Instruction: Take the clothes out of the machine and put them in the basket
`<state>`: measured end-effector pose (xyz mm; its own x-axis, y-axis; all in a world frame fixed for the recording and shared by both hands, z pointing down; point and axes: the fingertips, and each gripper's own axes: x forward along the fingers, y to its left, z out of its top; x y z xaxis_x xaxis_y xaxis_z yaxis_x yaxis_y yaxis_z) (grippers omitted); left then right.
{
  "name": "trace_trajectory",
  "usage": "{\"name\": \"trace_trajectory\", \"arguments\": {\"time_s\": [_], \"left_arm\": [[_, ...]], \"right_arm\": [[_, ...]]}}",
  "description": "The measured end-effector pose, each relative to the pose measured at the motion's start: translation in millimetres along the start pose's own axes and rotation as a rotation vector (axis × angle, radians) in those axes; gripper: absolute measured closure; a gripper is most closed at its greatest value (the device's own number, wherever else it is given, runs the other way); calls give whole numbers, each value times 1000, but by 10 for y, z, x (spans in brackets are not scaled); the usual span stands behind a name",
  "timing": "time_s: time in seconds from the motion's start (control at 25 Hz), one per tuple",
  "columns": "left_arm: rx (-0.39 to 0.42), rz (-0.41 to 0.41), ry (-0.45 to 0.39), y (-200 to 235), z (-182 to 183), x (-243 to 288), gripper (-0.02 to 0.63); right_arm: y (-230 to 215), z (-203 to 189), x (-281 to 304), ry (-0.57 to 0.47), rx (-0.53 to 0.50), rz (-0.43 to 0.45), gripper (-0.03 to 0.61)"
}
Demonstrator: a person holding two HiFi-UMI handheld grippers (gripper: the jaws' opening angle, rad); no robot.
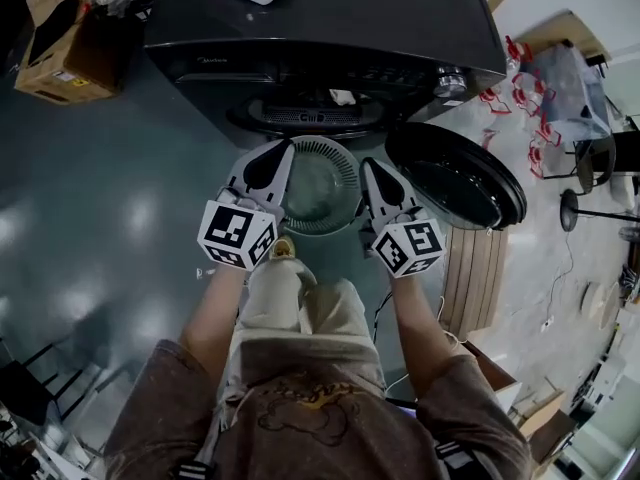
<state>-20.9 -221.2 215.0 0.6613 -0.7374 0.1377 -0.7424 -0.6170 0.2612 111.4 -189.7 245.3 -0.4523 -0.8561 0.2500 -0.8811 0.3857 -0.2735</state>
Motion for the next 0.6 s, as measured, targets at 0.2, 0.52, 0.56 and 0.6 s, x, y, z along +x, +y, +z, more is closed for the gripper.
{"name": "trace_trajectory", "arguments": {"time_s": [0.2, 0.52, 0.56, 0.6], "left_arm": [[2, 10, -32, 240, -593, 267, 607], [39, -23, -68, 370, -1393, 535, 607], [48, -25, -73, 380, -1474, 556, 607], [56, -27, -78, 389, -1543, 576, 607]], "right_arm": [[-276, -568, 324, -28, -13, 2, 581], [-551, -1293, 639, -85, -55, 18, 581], [-578, -1366, 662, -91, -63, 22, 581], [-606, -1428, 684, -98, -69, 25, 581]]}}
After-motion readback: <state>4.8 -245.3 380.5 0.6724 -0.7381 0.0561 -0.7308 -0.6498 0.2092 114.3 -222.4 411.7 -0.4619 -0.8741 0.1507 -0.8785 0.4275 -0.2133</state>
